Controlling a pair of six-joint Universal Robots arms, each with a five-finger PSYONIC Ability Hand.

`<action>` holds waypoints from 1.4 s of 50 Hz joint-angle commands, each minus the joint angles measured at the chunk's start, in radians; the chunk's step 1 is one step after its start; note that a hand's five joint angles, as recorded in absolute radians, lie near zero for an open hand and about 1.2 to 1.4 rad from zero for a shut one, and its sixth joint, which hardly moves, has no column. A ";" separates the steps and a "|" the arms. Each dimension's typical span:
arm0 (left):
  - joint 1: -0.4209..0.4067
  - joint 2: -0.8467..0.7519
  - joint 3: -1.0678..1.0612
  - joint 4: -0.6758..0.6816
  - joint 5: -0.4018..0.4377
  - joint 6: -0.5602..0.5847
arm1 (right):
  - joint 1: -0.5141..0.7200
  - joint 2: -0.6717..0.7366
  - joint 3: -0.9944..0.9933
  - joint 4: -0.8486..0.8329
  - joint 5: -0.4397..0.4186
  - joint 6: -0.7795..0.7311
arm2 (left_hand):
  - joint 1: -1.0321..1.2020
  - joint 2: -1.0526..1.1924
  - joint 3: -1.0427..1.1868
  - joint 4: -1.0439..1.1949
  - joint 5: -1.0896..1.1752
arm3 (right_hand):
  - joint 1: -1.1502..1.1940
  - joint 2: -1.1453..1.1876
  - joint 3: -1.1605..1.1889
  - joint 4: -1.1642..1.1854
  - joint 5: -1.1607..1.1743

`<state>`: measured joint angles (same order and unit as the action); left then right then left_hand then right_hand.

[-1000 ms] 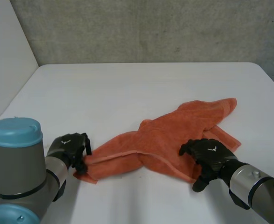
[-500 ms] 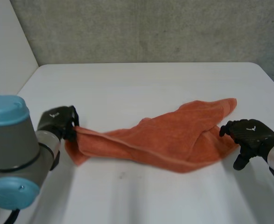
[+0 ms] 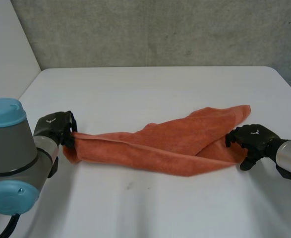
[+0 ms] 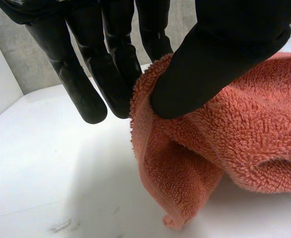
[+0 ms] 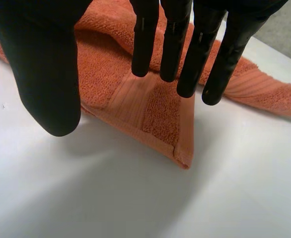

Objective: Fold the laundry

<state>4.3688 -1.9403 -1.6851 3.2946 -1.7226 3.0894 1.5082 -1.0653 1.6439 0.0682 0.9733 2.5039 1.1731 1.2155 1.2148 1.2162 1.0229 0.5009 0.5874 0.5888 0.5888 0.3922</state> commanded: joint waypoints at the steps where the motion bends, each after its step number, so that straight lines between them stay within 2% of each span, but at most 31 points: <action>1: 0.011 -0.023 0.018 0.008 0.000 0.000 | 0.001 0.031 -0.021 0.018 -0.001 0.009 | 0.223 0.181 0.182 0.180 0.199 | 0.186 0.099 0.098 0.098 0.120; 17: 0.017 -0.040 0.024 0.014 0.000 0.002 | 0.001 0.093 -0.082 0.015 0.010 0.010 | 0.223 0.181 0.182 0.180 0.199 | 0.268 0.182 0.180 0.180 0.202; 27: 0.021 -0.040 0.024 0.013 0.000 0.002 | 0.035 0.140 -0.163 0.015 0.021 0.023 | 0.223 0.181 0.182 0.180 0.199 | 0.403 0.317 0.315 0.315 0.337; 42: 0.023 -0.042 0.022 0.010 -0.002 0.002 | 0.095 0.180 -0.251 0.015 0.038 0.084 | 0.223 0.181 0.182 0.180 0.199 | 0.406 0.320 0.318 0.318 0.340; 44: 0.023 -0.042 0.022 0.010 -0.002 0.002 | 0.103 0.188 -0.256 0.015 0.041 0.084 | 0.223 0.181 0.182 0.180 0.199 | 0.436 0.349 0.348 0.348 0.370; 45: 0.023 -0.042 0.022 0.010 -0.002 0.002 | 0.107 0.192 -0.257 0.015 0.048 0.084 | 0.223 0.181 0.182 0.180 0.199 | 0.581 0.494 0.493 0.493 0.515; 46: 0.023 -0.042 0.022 0.010 -0.002 0.002 | 0.110 0.194 -0.259 0.016 0.051 0.084 | 0.223 0.181 0.182 0.180 0.199 | 0.821 0.734 0.733 0.733 0.755; 50: 0.028 -0.042 0.022 0.005 -0.002 0.003 | 0.112 0.188 -0.260 0.025 0.053 0.087 | 0.223 0.181 0.182 0.180 0.199 | 0.895 0.809 0.808 0.807 0.830; 55: 0.044 -0.029 0.024 -0.009 0.000 0.003 | 0.106 0.122 -0.272 0.107 0.045 0.099 | 0.223 0.181 0.182 0.180 0.199 | 0.895 0.809 0.808 0.807 0.830; 59: 0.057 -0.005 0.027 -0.035 0.005 0.005 | 0.077 0.012 -0.312 0.189 0.036 0.159 | 0.223 0.181 0.182 0.180 0.199 | 0.895 0.809 0.808 0.807 0.830; 63: 0.074 0.087 0.027 -0.104 0.008 0.020 | 0.052 -0.115 -0.348 0.263 0.038 0.214 | 0.223 0.181 0.182 0.180 0.199 | 0.895 0.809 0.808 0.807 0.830; 70: 0.072 0.277 0.024 -0.167 0.011 0.028 | 0.046 -0.251 -0.384 0.387 0.031 0.204 | 0.223 0.181 0.182 0.180 0.199 | 0.895 0.809 0.808 0.807 0.830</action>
<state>4.4412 -1.8316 -1.6575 3.1854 -1.7149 3.1093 1.5615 -1.1928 1.2944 0.3465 1.0096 2.7106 1.1723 1.2155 1.2148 1.2164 1.0280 1.0003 1.1774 1.1806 1.1881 0.9742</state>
